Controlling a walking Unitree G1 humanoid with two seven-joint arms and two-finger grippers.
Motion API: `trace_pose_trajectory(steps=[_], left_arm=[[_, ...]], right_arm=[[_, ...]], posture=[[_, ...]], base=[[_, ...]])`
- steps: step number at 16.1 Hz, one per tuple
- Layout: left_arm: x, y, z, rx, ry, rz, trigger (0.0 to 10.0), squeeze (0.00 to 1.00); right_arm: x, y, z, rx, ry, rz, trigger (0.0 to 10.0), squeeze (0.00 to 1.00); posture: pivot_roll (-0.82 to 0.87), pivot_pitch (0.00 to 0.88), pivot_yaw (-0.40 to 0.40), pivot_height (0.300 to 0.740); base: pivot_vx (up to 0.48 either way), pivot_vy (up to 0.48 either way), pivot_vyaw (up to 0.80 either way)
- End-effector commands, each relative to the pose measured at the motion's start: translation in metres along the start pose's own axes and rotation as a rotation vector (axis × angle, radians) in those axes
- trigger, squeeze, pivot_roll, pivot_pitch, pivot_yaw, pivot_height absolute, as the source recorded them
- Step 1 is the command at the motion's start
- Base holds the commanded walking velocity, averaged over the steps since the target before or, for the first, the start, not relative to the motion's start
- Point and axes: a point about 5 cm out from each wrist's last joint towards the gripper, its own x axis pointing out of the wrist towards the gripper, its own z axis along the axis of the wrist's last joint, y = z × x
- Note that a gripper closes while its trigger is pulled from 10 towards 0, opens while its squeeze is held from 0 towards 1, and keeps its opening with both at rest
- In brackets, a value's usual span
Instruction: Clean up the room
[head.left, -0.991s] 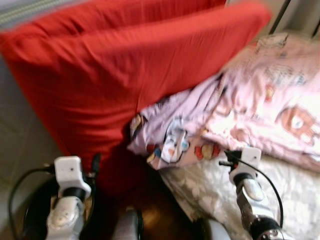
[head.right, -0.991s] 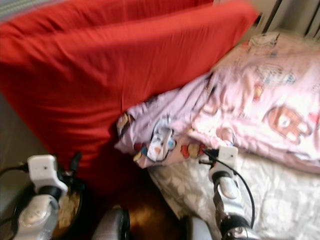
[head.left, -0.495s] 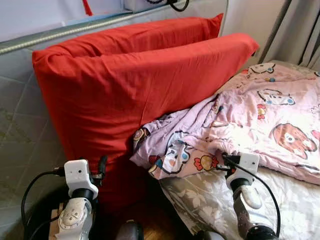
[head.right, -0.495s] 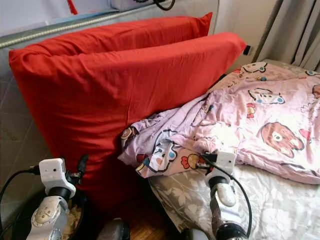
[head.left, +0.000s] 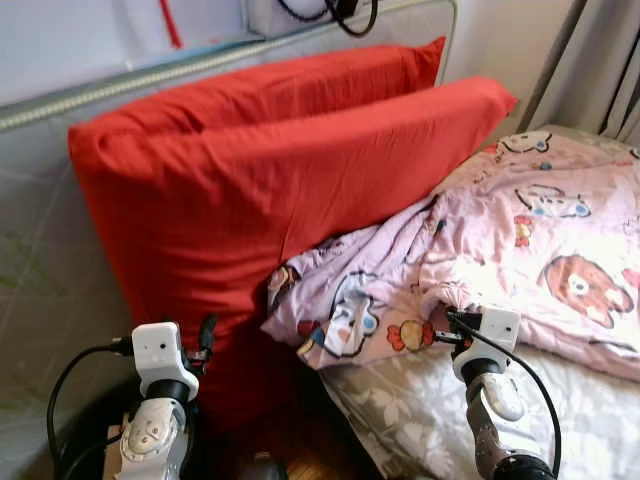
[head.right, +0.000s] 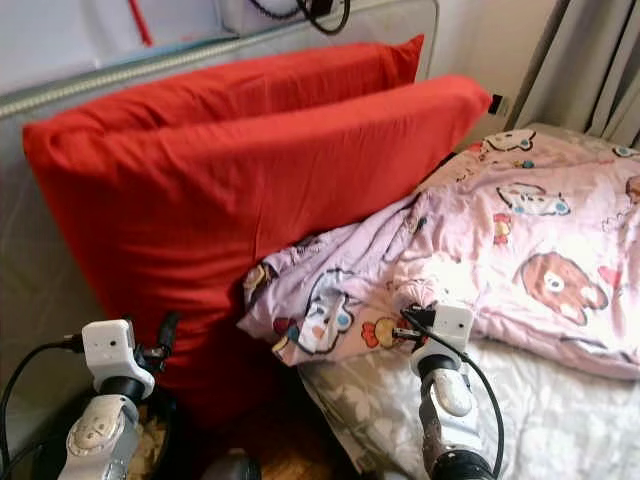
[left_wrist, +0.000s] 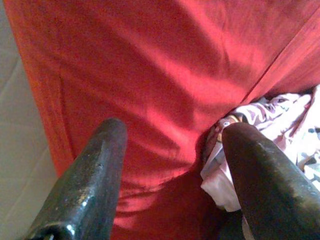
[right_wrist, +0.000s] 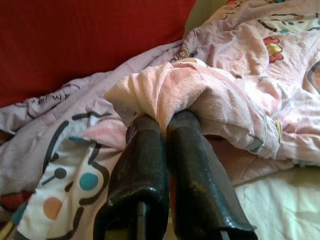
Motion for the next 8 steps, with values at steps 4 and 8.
trace_pose_trajectory(steps=[4,8], left_arm=[[0.001,0.009,-0.006,-0.009,0.019,0.027,10.0,0.00],[-0.009,0.021,-0.041,-0.036,0.170,0.073,10.0,0.00]], right_arm=[[0.001,0.004,0.001,-0.008,-0.005,0.005,10.0,0.00],[-0.002,0.004,-0.003,-0.005,0.001,0.008,10.0,0.00]], posture=[[0.08,0.000,0.025,0.740],[0.08,0.000,0.036,0.740]], base=[[0.000,0.000,0.00],[0.000,0.000,0.00]])
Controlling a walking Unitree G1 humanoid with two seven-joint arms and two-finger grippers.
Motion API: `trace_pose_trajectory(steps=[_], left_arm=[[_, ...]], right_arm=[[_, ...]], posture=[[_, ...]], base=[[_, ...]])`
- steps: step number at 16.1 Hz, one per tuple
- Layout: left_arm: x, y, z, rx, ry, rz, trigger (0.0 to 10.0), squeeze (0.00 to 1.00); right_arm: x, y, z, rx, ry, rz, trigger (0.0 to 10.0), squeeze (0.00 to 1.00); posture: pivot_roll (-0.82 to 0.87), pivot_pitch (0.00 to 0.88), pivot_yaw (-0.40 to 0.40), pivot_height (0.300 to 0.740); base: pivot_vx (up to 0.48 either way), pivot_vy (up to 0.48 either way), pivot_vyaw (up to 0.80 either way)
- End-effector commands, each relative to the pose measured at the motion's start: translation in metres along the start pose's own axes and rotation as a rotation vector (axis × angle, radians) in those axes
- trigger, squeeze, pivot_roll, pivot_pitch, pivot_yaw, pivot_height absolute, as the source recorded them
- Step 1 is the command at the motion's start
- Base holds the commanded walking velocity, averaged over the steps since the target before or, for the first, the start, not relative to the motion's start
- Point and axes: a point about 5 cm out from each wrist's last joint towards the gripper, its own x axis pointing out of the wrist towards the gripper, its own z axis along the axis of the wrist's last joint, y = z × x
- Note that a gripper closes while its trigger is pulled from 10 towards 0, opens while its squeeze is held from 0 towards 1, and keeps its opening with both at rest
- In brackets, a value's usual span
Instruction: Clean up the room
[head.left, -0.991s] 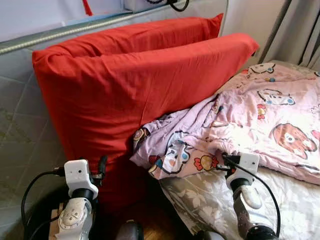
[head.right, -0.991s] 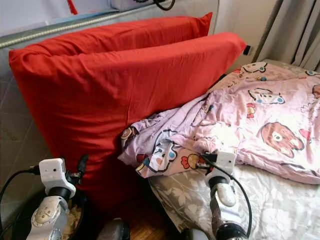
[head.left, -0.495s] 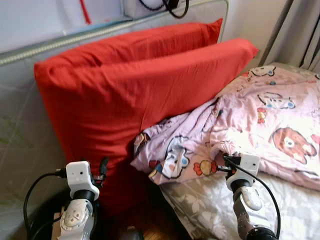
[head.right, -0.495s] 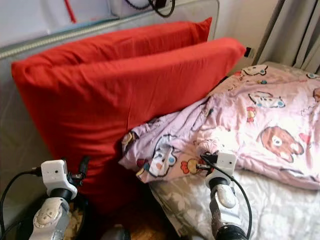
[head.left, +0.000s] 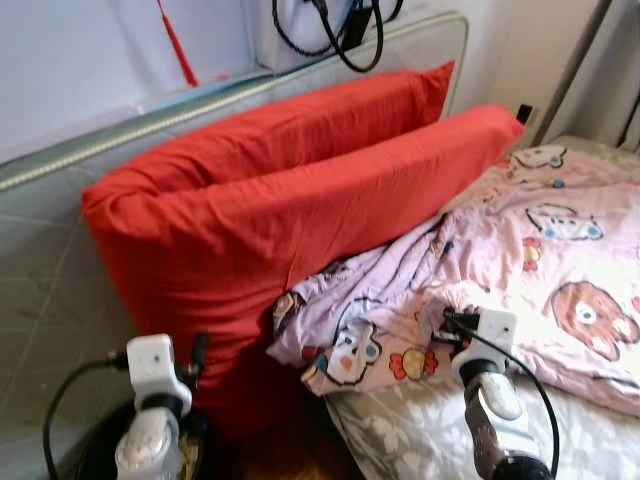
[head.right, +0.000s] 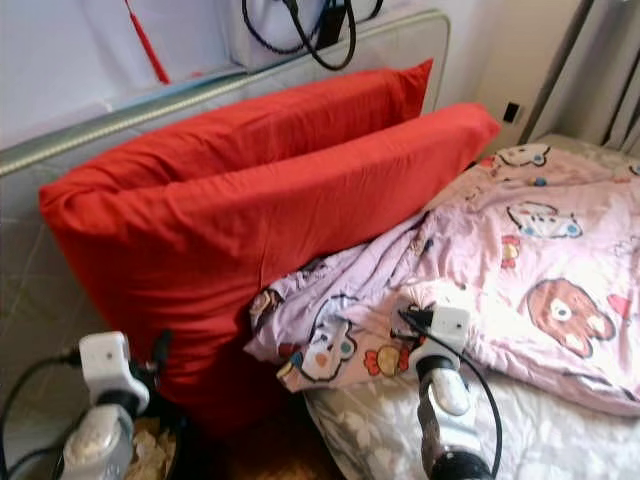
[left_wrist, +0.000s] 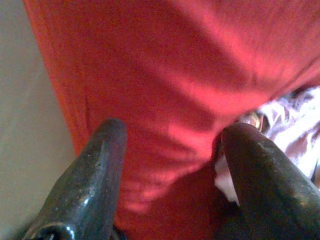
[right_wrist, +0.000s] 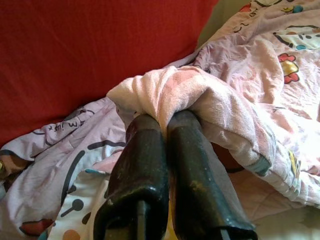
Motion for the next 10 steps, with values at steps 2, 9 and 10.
trace_pose_trajectory(steps=[2,9,10], left_arm=[[-0.010,0.015,-0.030,-0.001,0.137,0.043,10.0,0.00],[-0.048,0.024,-0.099,0.006,0.514,0.104,10.0,0.00],[-0.051,0.024,-0.102,0.011,0.538,0.105,10.0,0.00]], right_arm=[[-0.002,0.002,-0.004,-0.005,0.005,0.005,10.0,0.00],[-0.004,-0.003,-0.007,-0.022,0.038,-0.019,10.0,0.00],[-0.004,-0.003,-0.008,-0.022,0.039,-0.020,10.0,0.00]], posture=[[0.07,0.000,0.044,0.740],[0.08,0.000,0.008,0.740],[0.08,0.000,0.008,0.740]], base=[[0.000,0.000,0.00],[0.000,0.000,0.00],[0.000,0.000,0.00]])
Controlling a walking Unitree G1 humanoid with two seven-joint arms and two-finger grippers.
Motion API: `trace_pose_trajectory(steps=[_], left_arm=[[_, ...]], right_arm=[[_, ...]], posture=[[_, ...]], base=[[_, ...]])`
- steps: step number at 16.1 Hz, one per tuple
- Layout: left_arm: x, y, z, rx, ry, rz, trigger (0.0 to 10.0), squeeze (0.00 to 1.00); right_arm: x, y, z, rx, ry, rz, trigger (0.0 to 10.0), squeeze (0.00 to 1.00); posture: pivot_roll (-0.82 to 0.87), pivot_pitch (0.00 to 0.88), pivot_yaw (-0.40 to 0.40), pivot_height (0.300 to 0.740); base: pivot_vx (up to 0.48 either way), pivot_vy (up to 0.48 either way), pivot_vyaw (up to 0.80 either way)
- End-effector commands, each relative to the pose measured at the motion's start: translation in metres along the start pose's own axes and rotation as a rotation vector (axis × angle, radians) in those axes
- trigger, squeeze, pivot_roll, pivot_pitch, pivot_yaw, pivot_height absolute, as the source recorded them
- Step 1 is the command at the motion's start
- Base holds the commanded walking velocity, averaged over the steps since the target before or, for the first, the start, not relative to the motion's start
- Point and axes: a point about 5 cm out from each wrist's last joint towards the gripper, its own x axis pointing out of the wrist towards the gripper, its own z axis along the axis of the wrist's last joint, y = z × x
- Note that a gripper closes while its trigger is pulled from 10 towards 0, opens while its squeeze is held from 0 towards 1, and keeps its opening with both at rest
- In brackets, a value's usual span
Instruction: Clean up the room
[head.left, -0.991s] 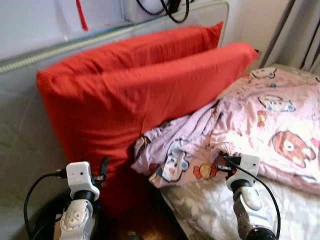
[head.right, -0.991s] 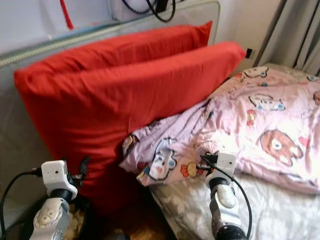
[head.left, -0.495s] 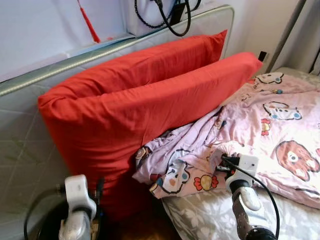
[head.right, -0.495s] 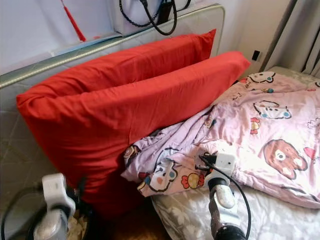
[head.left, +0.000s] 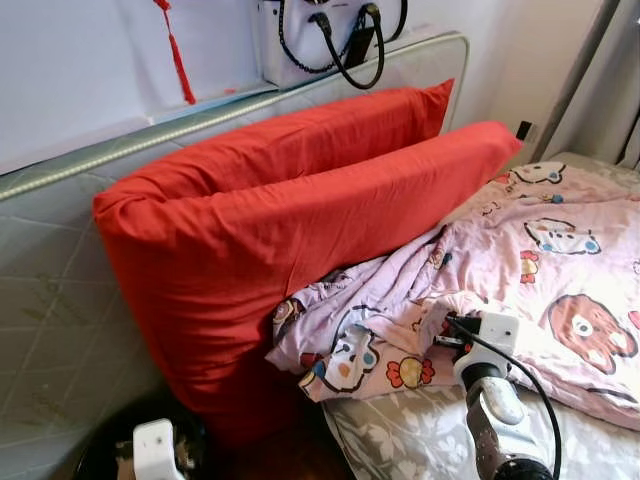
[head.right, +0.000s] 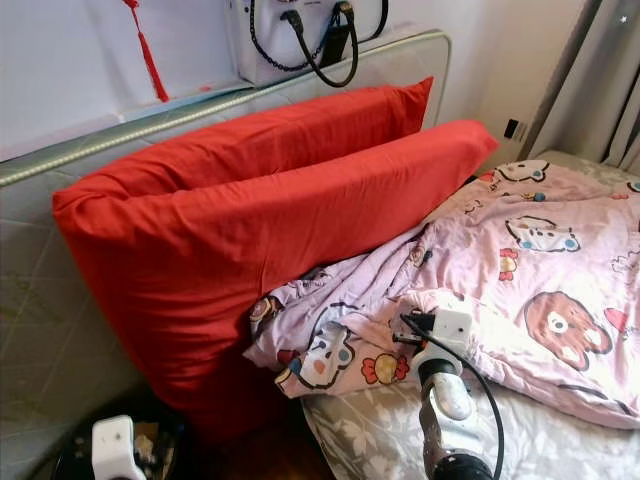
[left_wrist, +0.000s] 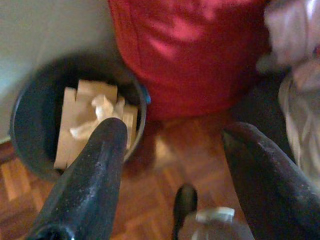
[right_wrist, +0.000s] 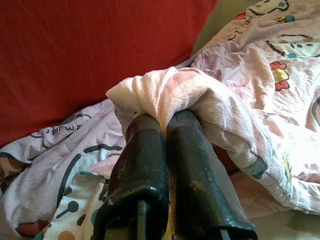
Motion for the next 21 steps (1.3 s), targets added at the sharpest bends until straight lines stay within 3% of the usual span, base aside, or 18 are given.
trace_pose_trajectory(steps=[1,5,21], left_arm=[[-0.002,0.005,-0.010,0.010,0.057,0.023,10.0,0.00],[-0.007,0.009,-0.023,0.017,0.122,0.045,10.0,0.00],[-0.010,0.008,-0.032,0.017,0.149,0.039,10.0,0.00]], right_arm=[[0.000,0.002,-0.002,-0.009,0.013,0.006,10.0,0.00],[0.000,0.006,-0.002,-0.011,0.013,0.015,10.0,0.00],[0.003,0.006,0.001,-0.020,0.011,0.004,10.0,0.00]], posture=[[0.08,0.000,0.009,0.740],[0.08,0.000,0.008,0.740],[0.08,0.000,0.010,0.740]], base=[[0.000,0.000,0.00],[0.000,0.000,0.00],[0.000,0.000,0.00]])
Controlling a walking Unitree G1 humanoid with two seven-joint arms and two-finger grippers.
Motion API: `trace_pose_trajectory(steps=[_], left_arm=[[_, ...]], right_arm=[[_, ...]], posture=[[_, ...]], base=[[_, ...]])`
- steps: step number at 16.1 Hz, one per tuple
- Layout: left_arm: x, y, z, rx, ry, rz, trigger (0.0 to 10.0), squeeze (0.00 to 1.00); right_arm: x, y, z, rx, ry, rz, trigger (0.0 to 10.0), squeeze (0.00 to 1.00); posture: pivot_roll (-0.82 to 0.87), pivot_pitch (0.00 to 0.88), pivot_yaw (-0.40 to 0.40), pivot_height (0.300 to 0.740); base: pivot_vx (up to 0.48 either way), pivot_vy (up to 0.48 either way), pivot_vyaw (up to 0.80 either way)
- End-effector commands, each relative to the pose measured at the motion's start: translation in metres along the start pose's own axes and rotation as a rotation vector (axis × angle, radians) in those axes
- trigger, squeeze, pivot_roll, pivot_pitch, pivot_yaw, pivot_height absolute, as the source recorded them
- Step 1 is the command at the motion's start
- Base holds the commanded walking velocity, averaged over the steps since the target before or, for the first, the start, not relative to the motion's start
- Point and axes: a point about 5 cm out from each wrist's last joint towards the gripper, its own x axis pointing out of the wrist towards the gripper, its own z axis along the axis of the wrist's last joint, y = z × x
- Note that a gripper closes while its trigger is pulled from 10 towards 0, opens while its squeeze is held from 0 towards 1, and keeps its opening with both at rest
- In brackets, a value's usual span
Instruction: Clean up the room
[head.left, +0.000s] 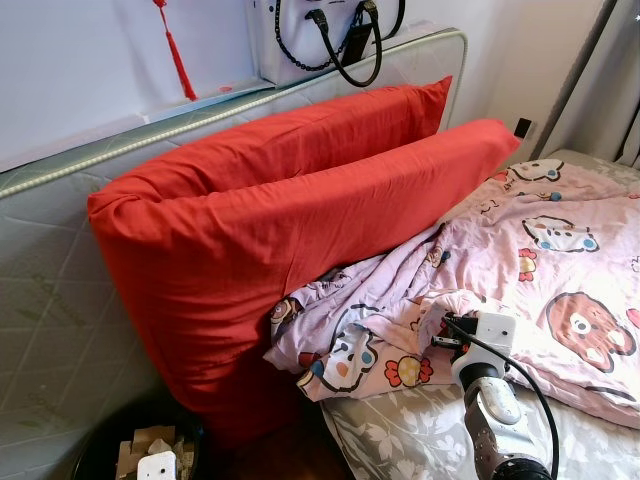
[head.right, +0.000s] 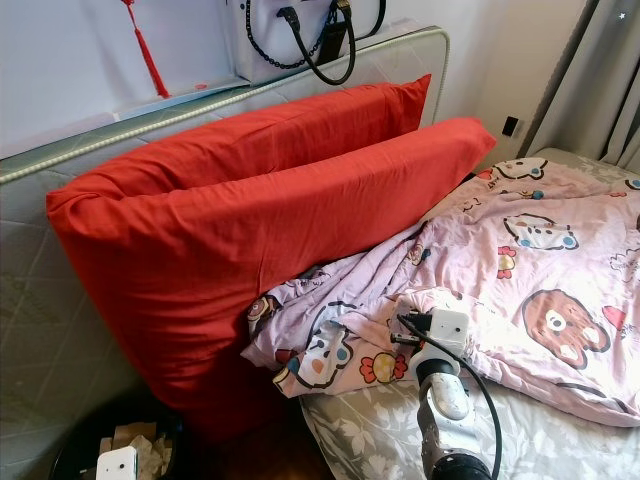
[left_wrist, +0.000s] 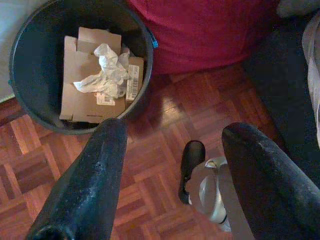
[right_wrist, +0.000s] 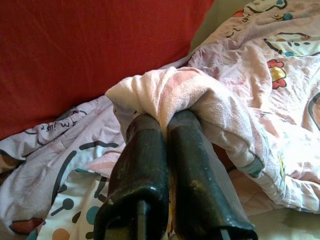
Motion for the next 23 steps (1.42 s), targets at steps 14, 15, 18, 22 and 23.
trace_pose_trajectory(steps=[14,15,18,22,23], left_arm=[[-0.0009,0.0040,-0.0017,0.007,0.002,0.012,10.0,0.00],[-0.0011,0.0044,-0.0019,0.005,0.002,0.013,10.0,0.00],[-0.0014,0.0053,-0.0025,0.003,0.001,0.015,10.0,0.00],[-0.0017,0.0058,-0.0028,0.003,0.002,0.015,10.0,0.00],[-0.0018,0.0058,-0.0033,0.004,0.003,0.014,10.0,0.00]], right_arm=[[0.0015,0.0027,0.0000,-0.011,0.013,-0.002,10.0,0.00],[0.0014,0.0029,-0.0005,-0.012,0.014,-0.002,10.0,0.00],[0.0014,0.0040,-0.0010,-0.012,0.017,0.001,10.0,0.00],[0.0015,0.0051,-0.0011,-0.014,0.017,0.005,10.0,0.00],[0.0013,0.0052,-0.0015,-0.017,0.017,0.006,10.0,0.00]], posture=[[0.08,0.000,0.010,0.740],[0.08,0.000,0.010,0.740],[0.08,0.000,0.009,0.740],[0.08,0.000,0.010,0.740],[0.08,0.000,0.012,0.740]], base=[[0.000,0.000,0.00],[0.000,0.000,0.00],[0.000,0.000,0.00],[0.000,0.000,0.00],[0.000,0.000,0.00]])
